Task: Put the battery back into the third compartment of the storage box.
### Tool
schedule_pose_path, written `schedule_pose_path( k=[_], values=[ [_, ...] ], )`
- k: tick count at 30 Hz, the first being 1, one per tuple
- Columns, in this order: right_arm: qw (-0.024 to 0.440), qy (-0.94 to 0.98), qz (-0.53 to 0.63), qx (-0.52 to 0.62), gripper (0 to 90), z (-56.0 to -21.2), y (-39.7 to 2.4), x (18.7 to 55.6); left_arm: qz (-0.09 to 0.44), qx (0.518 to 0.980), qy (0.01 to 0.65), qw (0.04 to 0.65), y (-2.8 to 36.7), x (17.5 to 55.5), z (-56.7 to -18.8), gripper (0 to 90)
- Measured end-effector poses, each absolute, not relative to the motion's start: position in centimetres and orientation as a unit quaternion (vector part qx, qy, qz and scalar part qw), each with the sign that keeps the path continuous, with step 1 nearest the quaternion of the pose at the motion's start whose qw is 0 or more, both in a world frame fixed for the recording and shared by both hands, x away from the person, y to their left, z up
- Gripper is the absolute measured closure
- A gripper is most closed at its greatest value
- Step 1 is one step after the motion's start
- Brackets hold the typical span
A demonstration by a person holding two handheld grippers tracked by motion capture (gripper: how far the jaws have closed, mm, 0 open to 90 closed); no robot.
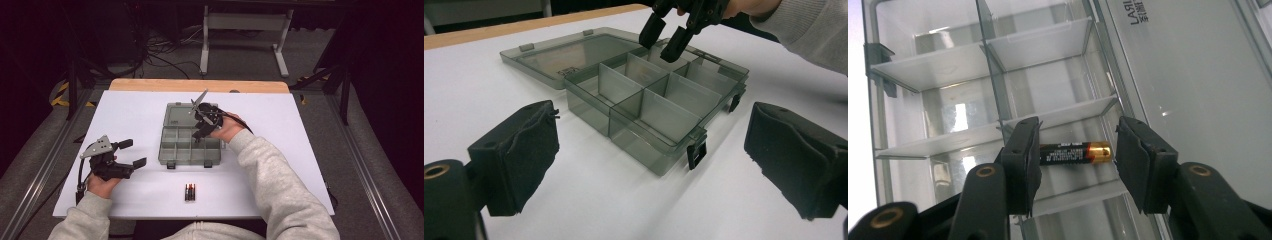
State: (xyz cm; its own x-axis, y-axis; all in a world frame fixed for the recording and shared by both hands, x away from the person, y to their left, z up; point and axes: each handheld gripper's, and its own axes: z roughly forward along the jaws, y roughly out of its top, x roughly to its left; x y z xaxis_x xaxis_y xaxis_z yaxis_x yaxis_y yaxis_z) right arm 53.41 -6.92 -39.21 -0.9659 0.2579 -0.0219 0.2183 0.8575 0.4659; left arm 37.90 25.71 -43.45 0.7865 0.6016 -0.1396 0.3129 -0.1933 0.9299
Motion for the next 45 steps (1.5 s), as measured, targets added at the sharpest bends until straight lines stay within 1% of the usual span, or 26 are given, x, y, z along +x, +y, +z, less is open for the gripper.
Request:
schedule_pose_path(
  k=[6, 9, 12, 17, 20, 26, 33, 45],
  values=[
    [0.042, 0.962, 0.241, 0.125, 52.3, -39.2, -7.0, 53.5, 0.131, 0.763, 0.300, 0.558, 25.7, 37.9, -43.5, 7.7],
    [0.046, 0.961, 0.245, 0.123, 50.5, -39.0, -7.0, 53.4, 0.128, 0.762, 0.301, 0.559, 25.7, 37.9, -43.5, 7.7],
    [0.047, 0.958, 0.254, 0.124, 46.8, -38.6, -7.2, 53.2, 0.128, 0.762, 0.301, 0.560, 25.8, 37.9, -43.5, 7.7],
    [0.056, 0.953, 0.271, 0.120, 35.2, -37.4, -7.3, 52.3, 0.128, 0.763, 0.301, 0.558, 25.8, 37.9, -43.5, 7.7],
    [0.059, 0.952, 0.280, 0.111, 26.2, -36.6, -7.3, 51.2, 0.126, 0.763, 0.300, 0.558, 25.8, 37.9, -43.5, 7.7],
    [0.065, 0.950, 0.291, 0.091, 14.7, -35.6, -7.5, 48.8, 0.131, 0.765, 0.298, 0.555, 25.8, 38.0, -43.5, 7.5],
    [0.067, 0.950, 0.296, 0.079, 11.4, -34.9, -7.9, 46.5, 0.130, 0.764, 0.300, 0.556, 25.8, 37.9, -43.5, 7.4],
    [0.062, 0.951, 0.296, 0.061, 10.1, -35.1, -7.9, 44.1, 0.130, 0.764, 0.300, 0.556, 25.8, 37.9, -43.5, 7.3]
  ],
)
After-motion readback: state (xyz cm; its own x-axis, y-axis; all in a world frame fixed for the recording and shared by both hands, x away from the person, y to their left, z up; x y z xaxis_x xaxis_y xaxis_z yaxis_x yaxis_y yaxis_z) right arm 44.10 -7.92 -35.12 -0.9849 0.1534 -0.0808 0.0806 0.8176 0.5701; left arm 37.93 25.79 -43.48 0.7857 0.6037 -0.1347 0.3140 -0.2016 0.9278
